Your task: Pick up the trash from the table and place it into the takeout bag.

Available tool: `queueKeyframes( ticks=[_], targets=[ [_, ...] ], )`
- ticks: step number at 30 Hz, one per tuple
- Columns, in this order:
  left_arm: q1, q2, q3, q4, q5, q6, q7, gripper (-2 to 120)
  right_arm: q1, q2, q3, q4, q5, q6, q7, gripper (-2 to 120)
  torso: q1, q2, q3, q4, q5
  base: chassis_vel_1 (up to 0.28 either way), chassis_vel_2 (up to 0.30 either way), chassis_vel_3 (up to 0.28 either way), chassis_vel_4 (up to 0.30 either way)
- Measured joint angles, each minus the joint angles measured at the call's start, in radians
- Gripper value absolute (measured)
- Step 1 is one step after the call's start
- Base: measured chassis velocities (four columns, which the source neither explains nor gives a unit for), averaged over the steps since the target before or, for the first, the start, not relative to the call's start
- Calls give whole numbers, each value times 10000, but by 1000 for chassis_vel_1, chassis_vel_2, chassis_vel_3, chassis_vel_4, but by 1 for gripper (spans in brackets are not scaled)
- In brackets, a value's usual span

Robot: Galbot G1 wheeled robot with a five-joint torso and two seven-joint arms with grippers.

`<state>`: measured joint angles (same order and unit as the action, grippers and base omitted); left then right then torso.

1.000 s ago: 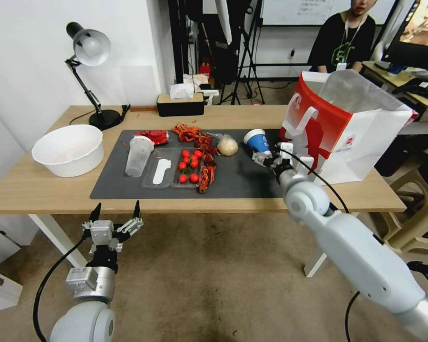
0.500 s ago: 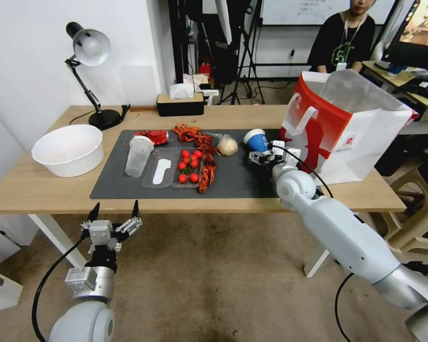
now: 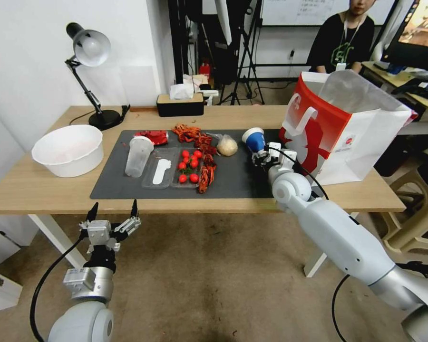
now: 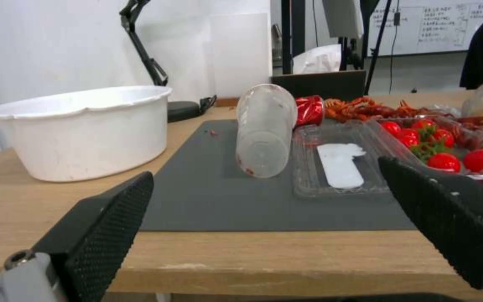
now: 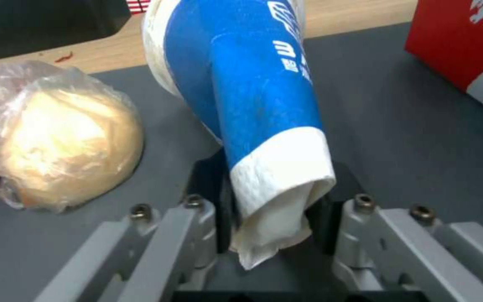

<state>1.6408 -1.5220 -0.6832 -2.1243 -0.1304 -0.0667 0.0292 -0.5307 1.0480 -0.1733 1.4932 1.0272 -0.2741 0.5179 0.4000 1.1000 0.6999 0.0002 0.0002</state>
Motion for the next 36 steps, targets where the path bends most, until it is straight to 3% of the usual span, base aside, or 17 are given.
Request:
queueKeyframes(
  ticks=[6, 8, 17, 21, 29, 31, 36],
  targets=[
    [-12, 6, 0, 14, 1, -5, 0, 100, -245, -247, 255, 1061, 1, 2, 12, 11, 0, 0, 2, 0, -2, 0, 0, 0, 0],
    [-26, 1, 12, 26, 5, -6, 0, 100, -500, -531, 564, 2072, -12, 16, 30, 4, -1, 0, 2, -1, 2, 0, 0, 0, 0],
    [-68, -31, 114, 73, 77, -10, 2, 100, -1022, -1382, 1591, 4270, -14, 40, -141, 3, 0, 0, 1, -4, -2, 0, 0, 0, 0],
    [-72, -41, 156, 81, 114, -6, 11, 100, -1026, -1820, 2773, 5445, 435, 1, -202, 3, -1, 0, -1, -2, -1, 0, 0, 0, 0],
    [-63, -62, 205, 81, 172, -2, 20, 100, -616, -2284, 4066, 5695, 925, -333, 286, 3, -1, 0, 0, -2, -1, 0, 0, 0, 0],
    [-52, -93, 257, 84, 226, -2, 27, 100, -378, -2548, 4748, 5336, 1128, -810, 969, 3, 0, 0, 0, -2, 1, 0, 0, 0, 0],
    [-39, -119, 315, 87, 290, -4, 35, 100, -306, -2768, 5148, 4921, 1281, -1102, 1262, 3, 0, 0, 1, -2, 2, 0, 0, 0, 0]
  ],
)
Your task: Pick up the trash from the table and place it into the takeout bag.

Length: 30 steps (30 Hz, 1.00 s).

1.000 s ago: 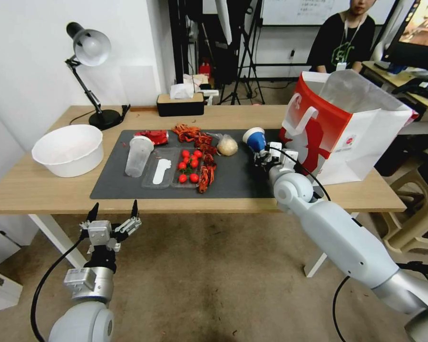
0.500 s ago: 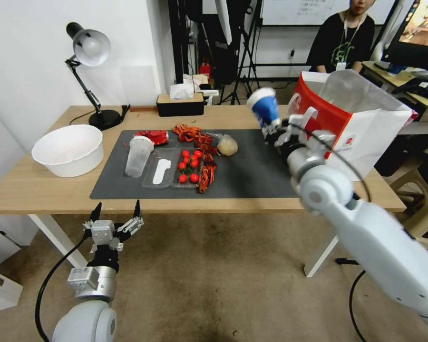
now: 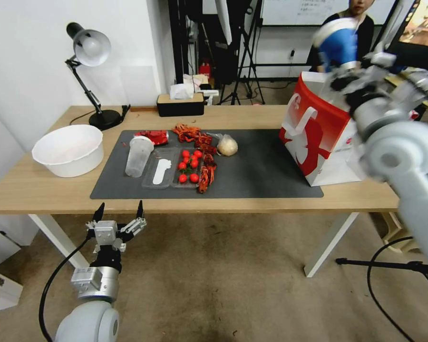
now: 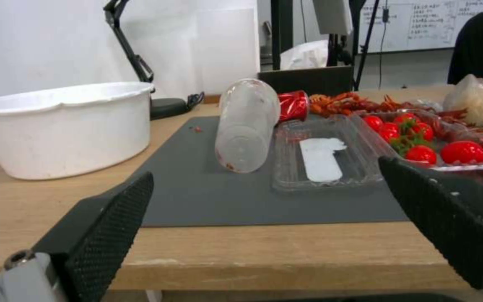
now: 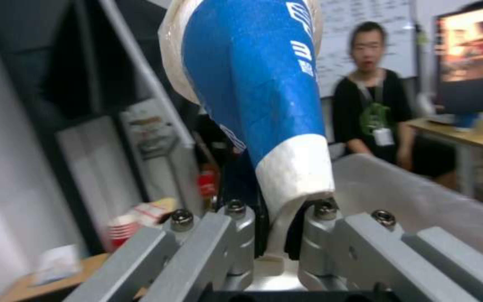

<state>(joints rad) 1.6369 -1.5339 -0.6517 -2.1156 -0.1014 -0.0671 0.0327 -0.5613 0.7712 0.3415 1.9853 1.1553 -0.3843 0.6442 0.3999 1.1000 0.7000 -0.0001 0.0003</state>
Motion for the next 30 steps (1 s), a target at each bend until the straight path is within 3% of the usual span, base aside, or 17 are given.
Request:
queueKeyframes(
  ticks=[11, 14, 21, 24, 28, 30],
  targets=[
    [26, -25, 53, -3, 68, -8, 28, 100, -17, -42, 17, -1159, 47, -666, 699, 3, 0, 0, 1, 1, -1, 0, 0, 0, 0],
    [59, -15, 36, -21, 67, -52, 30, 100, 24, 105, -110, -1354, 57, -761, 879, 19, 0, -1, 1, 1, -2, 0, 0, 0, 0],
    [93, -6, 2, -44, 67, -109, 30, 100, 54, 170, -163, -1387, 71, -859, 950, 41, 0, 0, 1, 1, -4, 0, 0, 0, 0],
    [94, -2, -3, -49, 87, -120, 30, 100, 58, 169, -159, -1376, 75, -894, 965, 58, 0, 0, 1, 1, -4, 0, 0, 0, 0],
    [90, -5, 6, -48, 106, -125, 31, 100, 59, 133, -56, -1328, 110, -896, 957, 68, 1, 0, 0, 1, -4, 0, 0, 0, 0],
    [87, -4, 12, -44, 111, -127, 33, 100, 68, 92, 39, -1275, 113, -853, 877, 80, 0, 0, 0, 0, -3, 0, 0, 0, 0]
  ],
)
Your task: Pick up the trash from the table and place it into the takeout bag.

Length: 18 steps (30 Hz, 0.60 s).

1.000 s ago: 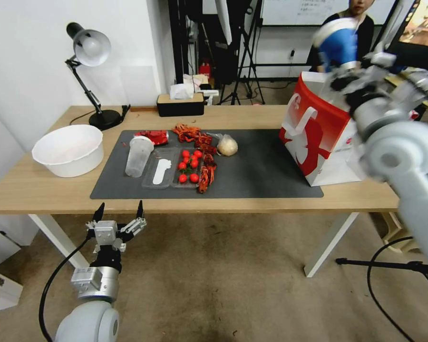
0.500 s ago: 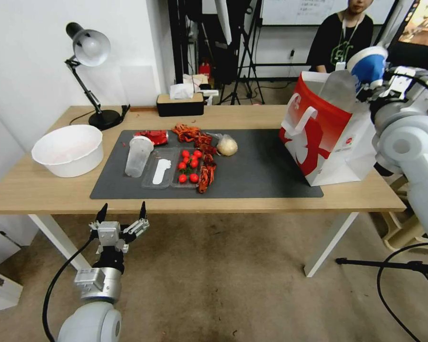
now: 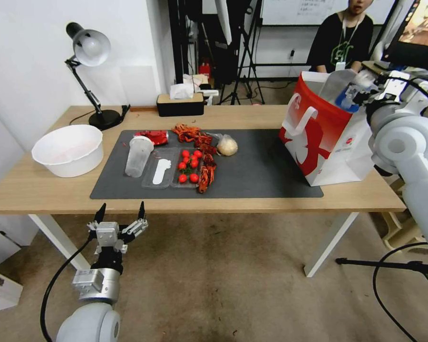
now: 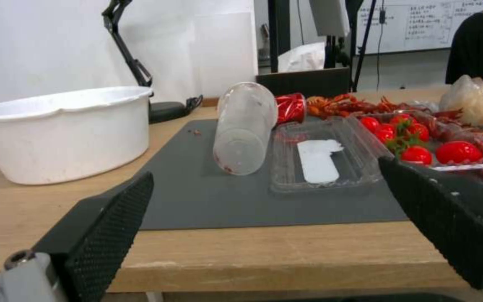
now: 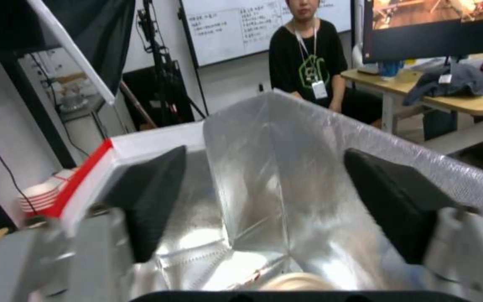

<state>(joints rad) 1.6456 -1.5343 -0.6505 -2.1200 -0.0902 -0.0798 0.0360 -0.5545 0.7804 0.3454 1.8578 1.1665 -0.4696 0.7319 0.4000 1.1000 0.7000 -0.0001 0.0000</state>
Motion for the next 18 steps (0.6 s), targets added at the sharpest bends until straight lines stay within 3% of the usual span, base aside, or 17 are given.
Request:
queueKeyframes(
  ticks=[5, 10, 13, 14, 16, 17, 18],
  targets=[
    [-16, 8, 4, 13, 1, 0, 3, 100, 90, -68, 150, 135, 36, 810, -742, 96, 0, 0, 0, 1, 0, 0, 0, 0, 0],
    [-20, 10, 5, 32, 1, 0, 3, 100, 132, -195, 296, 483, 237, 1881, -2022, 100, 0, 0, 0, 2, -1, 0, 0, 0, 0],
    [-22, 7, 6, 36, 1, -1, 4, 100, -263, -368, 474, 1077, 335, 2710, -3478, 100, 0, 0, 0, 1, -1, 0, 0, 0, 0],
    [-22, 7, 6, 36, 1, -1, 4, 100, -263, -368, 474, 1077, 335, 2710, -3478, 100, 0, 0, 0, 1, -1, 0, 0, 0, 0],
    [-24, 12, 1, 36, -2, -1, 4, 100, -931, -476, 729, 1573, 221, 3227, -4711, 100, -1, 1, 0, 1, -3, 0, 0, 0, 0],
    [-25, 26, -8, 37, -14, -2, 4, 100, -1876, -549, 1016, 2154, -58, 3774, -5897, 100, 0, 0, 0, 0, 4, 0, 0, 0, 0],
    [-25, 26, -8, 37, -14, -2, 4, 100, -1876, -549, 1016, 2154, -58, 3774, -5897, 100, 0, 0, 0, 0, 4, 0, 0, 0, 0]
  ],
)
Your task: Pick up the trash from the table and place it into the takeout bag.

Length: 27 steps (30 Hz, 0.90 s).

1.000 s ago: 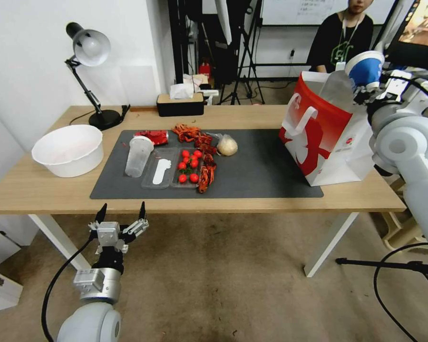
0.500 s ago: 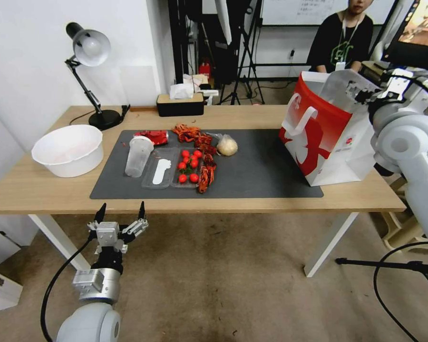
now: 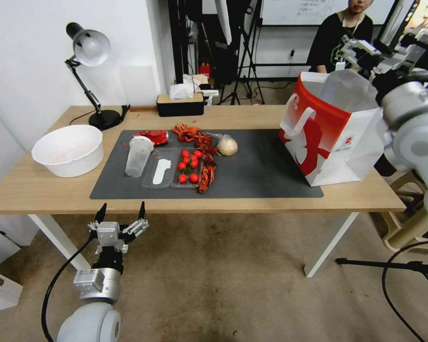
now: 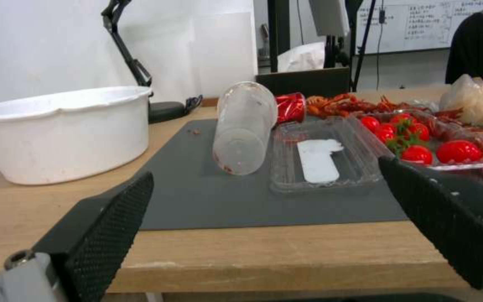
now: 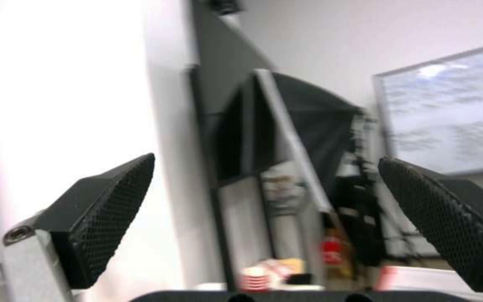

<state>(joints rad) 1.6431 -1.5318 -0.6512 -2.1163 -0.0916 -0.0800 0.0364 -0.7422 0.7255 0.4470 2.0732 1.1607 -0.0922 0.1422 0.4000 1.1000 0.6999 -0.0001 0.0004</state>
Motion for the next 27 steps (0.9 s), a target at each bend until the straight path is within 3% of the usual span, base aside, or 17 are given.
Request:
queueKeyframes(
  ticks=[2, 7, 15, 21, 27],
  targets=[
    [0, 4, -4, 0, -7, -1, -1, 100, -971, -53, 166, 530, -510, 401, -859, 100, 0, 0, -1, 0, -3, 0, 0, 0, 0],
    [-24, 6, 10, 12, -10, -2, -1, 100, -2494, -29, 270, 1119, -2422, 981, -1627, 100, -1, 0, 0, 0, 0, 0, 0, 0, 0],
    [-61, 12, 15, 60, -33, -2, -1, 100, -4812, 515, -3, 1769, -4828, 1411, -1661, 100, 0, 1, -1, 1, -5, 0, 0, 0, 0],
    [-84, 52, -10, 115, -75, -12, -4, 100, -7058, 1655, -390, 2017, -7487, 1862, -176, 100, -1, 0, -1, 0, -5, 0, 0, 0, 0],
    [-115, 93, -31, 187, -115, -27, -7, 100, -8272, 2815, -645, 1707, -8766, 2084, 1194, 100, -1, 1, -1, -2, -2, 0, 0, 0, 0]
  ],
)
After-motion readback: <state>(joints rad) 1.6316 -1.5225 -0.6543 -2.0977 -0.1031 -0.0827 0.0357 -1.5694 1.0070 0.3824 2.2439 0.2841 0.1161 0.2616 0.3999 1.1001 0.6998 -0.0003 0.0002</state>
